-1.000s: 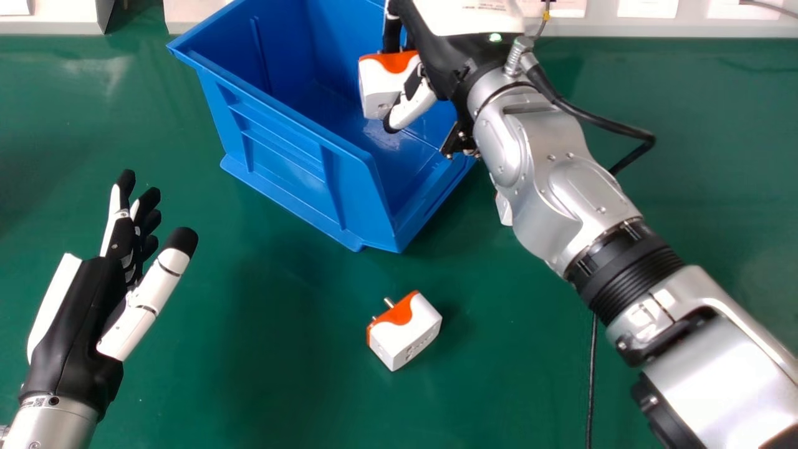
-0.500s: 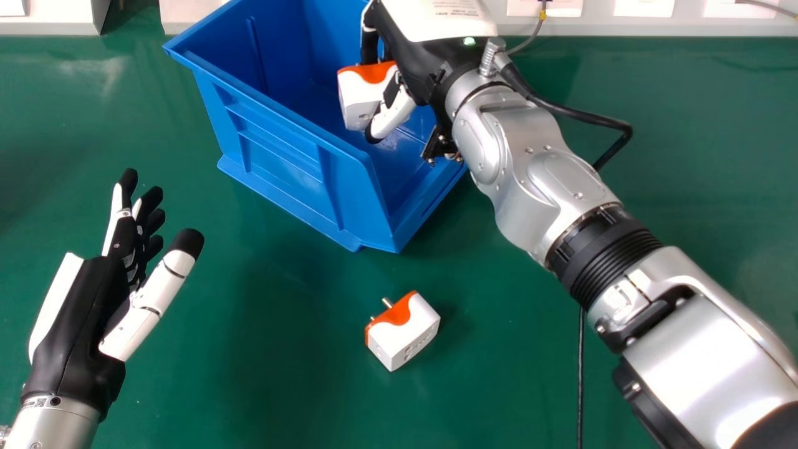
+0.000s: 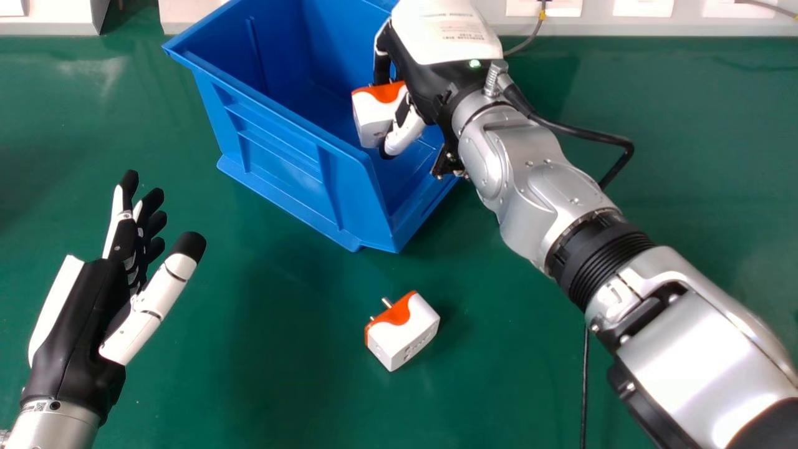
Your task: Pick all objects and put in blue box
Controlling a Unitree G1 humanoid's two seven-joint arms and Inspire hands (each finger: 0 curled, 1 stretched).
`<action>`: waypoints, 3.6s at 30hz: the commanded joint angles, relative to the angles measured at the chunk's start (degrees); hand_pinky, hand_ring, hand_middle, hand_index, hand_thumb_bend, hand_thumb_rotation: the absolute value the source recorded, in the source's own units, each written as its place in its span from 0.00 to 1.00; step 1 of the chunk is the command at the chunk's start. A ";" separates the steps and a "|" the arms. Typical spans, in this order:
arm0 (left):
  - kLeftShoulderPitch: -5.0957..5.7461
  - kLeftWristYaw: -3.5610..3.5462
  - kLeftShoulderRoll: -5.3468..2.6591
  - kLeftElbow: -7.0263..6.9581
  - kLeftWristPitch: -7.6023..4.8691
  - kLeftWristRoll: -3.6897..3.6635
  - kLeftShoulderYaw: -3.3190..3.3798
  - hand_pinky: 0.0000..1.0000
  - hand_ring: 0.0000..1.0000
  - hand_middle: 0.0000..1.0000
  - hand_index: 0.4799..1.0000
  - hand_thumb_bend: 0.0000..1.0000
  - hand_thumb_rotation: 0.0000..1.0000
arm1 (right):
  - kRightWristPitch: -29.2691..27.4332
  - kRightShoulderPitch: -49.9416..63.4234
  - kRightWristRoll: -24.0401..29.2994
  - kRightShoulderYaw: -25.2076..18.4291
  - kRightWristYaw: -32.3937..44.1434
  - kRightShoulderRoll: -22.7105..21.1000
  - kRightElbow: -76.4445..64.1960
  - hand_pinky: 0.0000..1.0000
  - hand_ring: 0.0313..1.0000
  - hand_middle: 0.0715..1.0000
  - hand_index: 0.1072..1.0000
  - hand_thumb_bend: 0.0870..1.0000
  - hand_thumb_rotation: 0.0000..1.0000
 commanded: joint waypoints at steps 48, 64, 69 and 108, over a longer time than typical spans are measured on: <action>-1.63 0.44 -0.11 0.08 -0.44 0.04 -0.83 0.95 0.97 0.99 0.95 0.63 0.70 | -1.24 1.75 1.20 1.87 -2.40 -3.89 -8.16 0.61 0.78 0.84 0.77 0.54 0.29; -1.80 0.49 -0.11 0.30 0.20 -0.03 -0.84 0.95 0.97 0.99 0.95 0.64 0.70 | 5.41 18.56 -0.78 -1.99 -0.66 -11.28 -41.01 0.65 0.81 0.86 0.79 0.54 0.29; -1.64 0.32 0.03 -0.15 0.42 -0.31 -0.64 0.95 0.98 0.99 0.95 0.64 0.71 | 7.00 28.27 -2.65 -4.74 -1.11 -13.67 -55.93 0.66 0.82 0.87 0.79 0.53 0.27; -2.60 0.34 0.51 0.57 0.40 0.25 -0.68 0.97 0.98 1.00 0.96 0.64 0.72 | 3.15 51.23 -6.16 -20.02 11.72 -26.54 -66.28 0.73 0.86 0.89 0.84 0.51 0.25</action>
